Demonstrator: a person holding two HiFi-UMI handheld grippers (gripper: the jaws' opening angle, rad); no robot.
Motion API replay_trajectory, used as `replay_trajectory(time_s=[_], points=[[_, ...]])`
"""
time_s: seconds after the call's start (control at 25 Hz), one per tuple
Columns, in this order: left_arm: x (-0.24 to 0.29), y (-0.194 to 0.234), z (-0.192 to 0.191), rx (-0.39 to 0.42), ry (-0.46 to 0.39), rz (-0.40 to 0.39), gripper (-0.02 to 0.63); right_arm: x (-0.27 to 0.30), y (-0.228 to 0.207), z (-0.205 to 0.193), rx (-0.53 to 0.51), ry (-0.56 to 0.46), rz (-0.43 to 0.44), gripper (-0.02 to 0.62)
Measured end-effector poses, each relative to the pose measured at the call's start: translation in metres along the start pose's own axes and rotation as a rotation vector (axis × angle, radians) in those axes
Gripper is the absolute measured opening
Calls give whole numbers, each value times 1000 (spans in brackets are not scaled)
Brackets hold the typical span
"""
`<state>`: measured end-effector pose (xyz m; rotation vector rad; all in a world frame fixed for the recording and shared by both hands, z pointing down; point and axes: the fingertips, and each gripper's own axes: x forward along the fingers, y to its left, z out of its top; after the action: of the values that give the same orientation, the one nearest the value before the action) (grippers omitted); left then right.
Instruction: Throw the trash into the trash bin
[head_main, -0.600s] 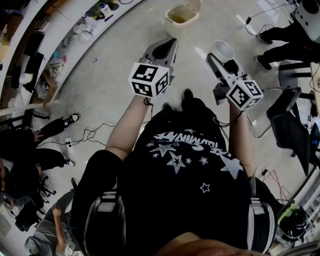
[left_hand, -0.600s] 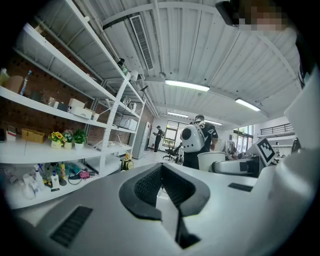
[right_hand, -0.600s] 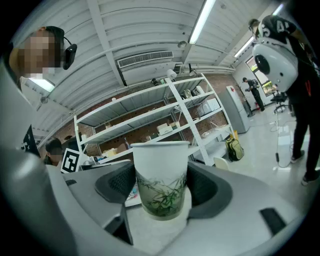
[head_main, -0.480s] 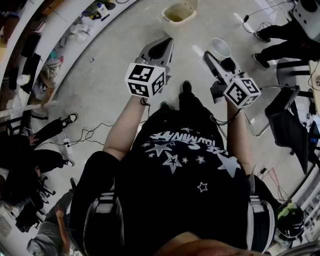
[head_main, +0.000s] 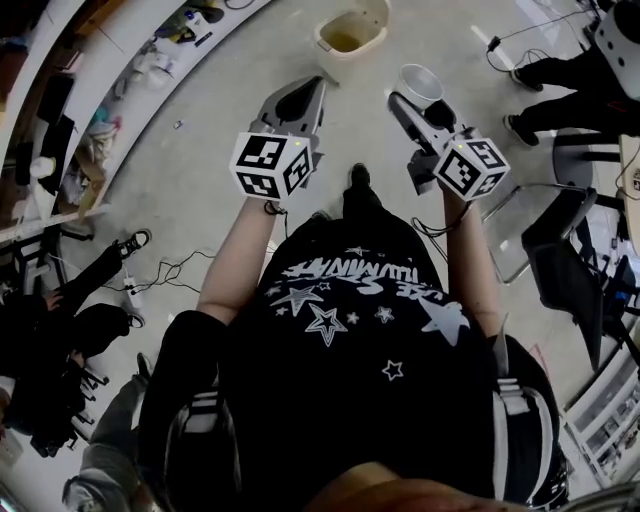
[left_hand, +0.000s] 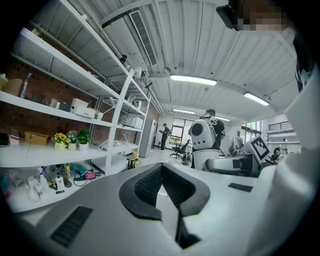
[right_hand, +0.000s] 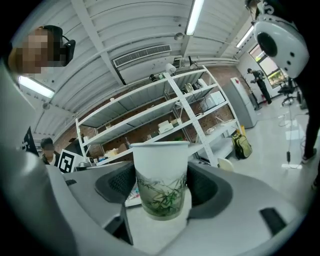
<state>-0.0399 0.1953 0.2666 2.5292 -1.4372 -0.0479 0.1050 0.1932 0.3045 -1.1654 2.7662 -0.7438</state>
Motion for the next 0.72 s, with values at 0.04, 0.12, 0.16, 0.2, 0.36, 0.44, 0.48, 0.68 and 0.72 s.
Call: replay_trajectory(time_s=[0.04,0.12,0.16,0.2,0.36,0.44,0.48,0.68,0.72], points=[[9,2,1,4,0,3,9,6,-8,4,1,3,4,320],[27,7,2,1,2,15,9,16,-24,10,4,11,10,320],[36,10,2,-3,5,21,9,20,-32,13,5,16,13,321],[46,13,1,-4,8,26,9,24,-40,15,5,22,15,321],[84,18,2,19,23,35,9,34,-77,24,20,41,16,320],[100,21,4,17,22,42,9,38,-94,32,24,43,15,321],[108,23,5,12,20,48,9,40,-102,37,24,41,15,321],[138,24,8,17,11,60,9,45,-131,53,32,32,30,320],[143,23,10,23,10,60,9,46,-134,54,29,36,35,321]])
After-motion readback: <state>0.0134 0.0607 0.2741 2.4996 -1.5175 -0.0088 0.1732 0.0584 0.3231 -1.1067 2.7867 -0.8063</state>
